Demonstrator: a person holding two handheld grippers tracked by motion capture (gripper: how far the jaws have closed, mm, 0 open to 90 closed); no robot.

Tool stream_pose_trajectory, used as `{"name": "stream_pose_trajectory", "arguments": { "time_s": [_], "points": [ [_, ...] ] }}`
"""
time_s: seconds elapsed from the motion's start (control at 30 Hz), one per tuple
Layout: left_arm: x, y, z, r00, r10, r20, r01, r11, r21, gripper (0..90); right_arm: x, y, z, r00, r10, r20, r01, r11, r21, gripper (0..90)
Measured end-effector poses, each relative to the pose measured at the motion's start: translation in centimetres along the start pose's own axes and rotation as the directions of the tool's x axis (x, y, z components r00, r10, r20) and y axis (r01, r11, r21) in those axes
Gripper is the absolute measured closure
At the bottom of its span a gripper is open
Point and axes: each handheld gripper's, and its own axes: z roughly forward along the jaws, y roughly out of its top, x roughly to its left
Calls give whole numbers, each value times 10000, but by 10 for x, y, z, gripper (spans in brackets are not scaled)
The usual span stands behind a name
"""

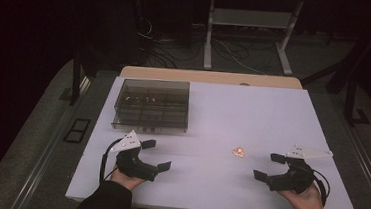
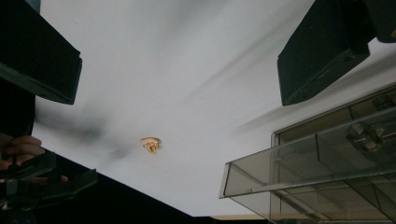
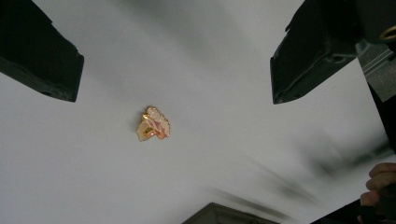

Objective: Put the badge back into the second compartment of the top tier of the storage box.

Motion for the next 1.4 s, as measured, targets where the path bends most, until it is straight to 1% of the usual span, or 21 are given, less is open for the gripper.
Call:
{"name": "stream_pose_trajectory", "arguments": {
  "time_s": [0.23, 0.77, 0.87, 0.9, 1.13, 1.23, 1.3, 1.4],
  "points": [
    [0, 0, 1, 10000, 5, 51, -6, 10000, 55, 0, 0, 0, 1, 9999, 22, -166, -21, 10000, 95, 20],
    [0, 0, 1, 9998, -82, 161, 82, 10000, 2, 0, 0, 0, -2, 9998, 67, -184, -66, 10000, 71, 20],
    [0, 0, 2, 9998, -64, 194, 63, 10000, 20, 0, 0, 1, -3, 9997, 126, -209, -125, 9999, 66, 20],
    [-1, 0, 2, 9998, -62, 197, 62, 10000, 30, 0, 1, 1, -5, 9995, 215, -232, -214, 9998, 54, 20],
    [-1, -1, 3, 9998, -65, 194, 63, 9999, 109, 0, 1, 1, -7, 9996, 184, -197, -179, 9996, 229, 20],
    [-1, -1, 3, 9998, -73, 205, 71, 9999, 88, 0, 2, 4, -8, 9995, 216, -212, -210, 9994, 285, 20],
    [-1, -1, 3, 9997, -66, 226, 65, 10000, 71, 0, 2, 5, -8, 9996, 157, -214, -151, 9995, 270, 20],
    [-1, -1, 3, 9997, -53, 250, 52, 10000, 39, 0, 4, 9, -8, 9995, 110, -282, -99, 9991, 408, 20]
  ]
}}
